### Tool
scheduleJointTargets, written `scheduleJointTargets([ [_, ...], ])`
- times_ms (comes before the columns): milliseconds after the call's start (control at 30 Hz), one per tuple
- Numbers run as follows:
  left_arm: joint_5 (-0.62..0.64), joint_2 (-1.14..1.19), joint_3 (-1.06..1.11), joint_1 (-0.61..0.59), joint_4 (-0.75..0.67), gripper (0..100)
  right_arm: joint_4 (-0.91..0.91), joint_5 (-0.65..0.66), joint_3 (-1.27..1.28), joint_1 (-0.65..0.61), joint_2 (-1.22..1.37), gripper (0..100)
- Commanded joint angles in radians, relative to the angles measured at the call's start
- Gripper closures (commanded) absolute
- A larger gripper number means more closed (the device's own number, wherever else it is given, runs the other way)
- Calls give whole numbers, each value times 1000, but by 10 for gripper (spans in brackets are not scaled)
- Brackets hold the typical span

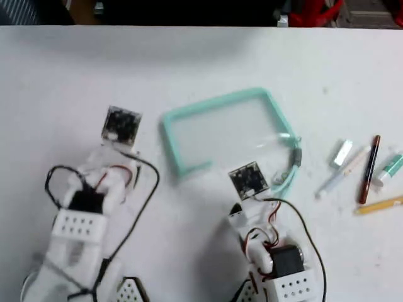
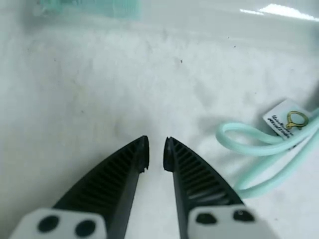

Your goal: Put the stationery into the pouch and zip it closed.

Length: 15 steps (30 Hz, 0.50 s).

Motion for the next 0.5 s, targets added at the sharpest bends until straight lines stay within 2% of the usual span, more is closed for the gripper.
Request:
scheduleJointTargets([
  [0, -2, 99, -100, -5, -20, 974, -15, 14, 3, 13, -7, 935],
  [67, 34, 102, -110, -31, -20, 974, -12, 52, 3, 22, -5, 935],
  [100, 72, 94, -109, -53, -18, 974, -12, 112, 3, 39, -5, 935],
  [167, 133, 67, -103, -81, -18, 975, -16, 282, 3, 71, -7, 934],
  [300, 138, 1, -54, -71, -26, 975, -18, 557, 3, 133, -7, 934],
  [467, 98, -53, -5, -13, -48, 975, -18, 594, 3, 156, -7, 937],
])
